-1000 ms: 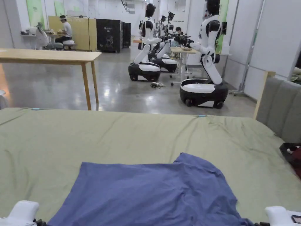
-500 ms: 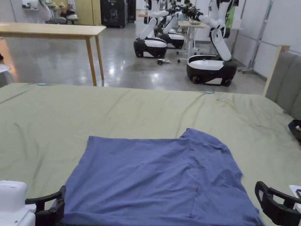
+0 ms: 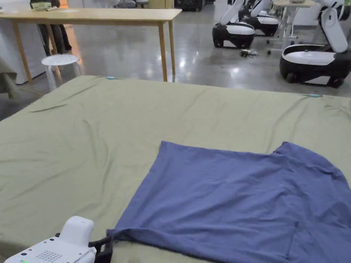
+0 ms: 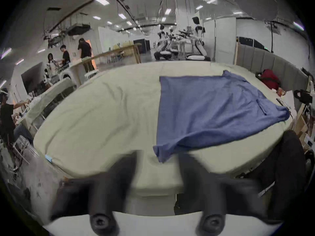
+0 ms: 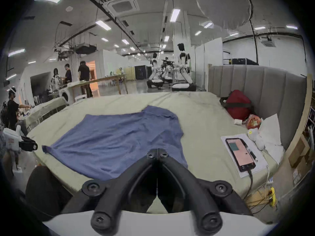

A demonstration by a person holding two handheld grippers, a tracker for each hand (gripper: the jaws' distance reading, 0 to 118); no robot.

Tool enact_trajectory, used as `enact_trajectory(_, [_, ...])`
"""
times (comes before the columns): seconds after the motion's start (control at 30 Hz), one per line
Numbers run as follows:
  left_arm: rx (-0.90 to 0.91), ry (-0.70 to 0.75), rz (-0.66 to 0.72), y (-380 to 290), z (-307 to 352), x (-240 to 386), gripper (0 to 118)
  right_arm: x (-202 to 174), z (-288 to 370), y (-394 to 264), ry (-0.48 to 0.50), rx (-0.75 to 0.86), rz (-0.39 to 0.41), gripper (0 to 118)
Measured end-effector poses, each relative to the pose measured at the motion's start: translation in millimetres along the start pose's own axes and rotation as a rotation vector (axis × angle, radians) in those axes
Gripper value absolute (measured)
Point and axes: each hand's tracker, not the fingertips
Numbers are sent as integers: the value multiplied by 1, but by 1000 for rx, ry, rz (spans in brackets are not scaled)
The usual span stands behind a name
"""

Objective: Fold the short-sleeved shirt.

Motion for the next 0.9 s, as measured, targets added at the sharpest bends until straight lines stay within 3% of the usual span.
enact_trajectory(0.1, [49, -5, -58, -4, -17, 5, 118, -3, -5, -5, -7, -45, 5, 0])
enact_trajectory(0.23, [-12, 1, -45, -1, -37, 5, 116, -1, -10, -9, -27, -99, 7, 0])
enact_trajectory(0.33, [-30, -39, -41, 2, -50, 6, 108, 6, -13, -11, -50, -133, 13, 0])
enact_trajectory(0.37, [-34, -44, -45, 8, -43, 12, 94, 8, -14, -11, -55, -139, 11, 0])
enact_trajectory(0.4, [-49, -68, -49, 9, -46, 13, 73, 11, -15, -12, -58, -148, 5, 0])
enact_trajectory(0.47, [-62, -88, -51, 9, -53, 15, 4, 17, -16, -11, -70, -159, -4, 0])
enact_trajectory(0.57, [-59, -76, -70, 13, -49, 20, 5, 22, -17, -10, -90, -179, -5, 1])
enact_trajectory(0.6, [-56, -74, -67, 14, -46, 23, 5, 25, -16, -9, -94, -180, -1, 8])
enact_trajectory(0.63, [-45, -65, -63, 18, -40, 23, 5, 27, -16, -9, -93, -180, 0, 31])
enact_trajectory(0.67, [-41, -66, -60, 19, -38, 24, 5, 29, -15, -9, -91, -181, 0, 78])
enact_trajectory(0.7, [-40, -71, -52, 20, -36, 24, 5, 32, -17, -9, -89, -194, 1, 111])
enact_trajectory(0.73, [-37, -71, -46, 21, -34, 25, 5, 37, -20, -12, -96, -213, 8, 118])
enact_trajectory(0.9, [-28, -74, -49, 32, -20, 34, 5, 48, -36, -27, -86, -264, 53, 117])
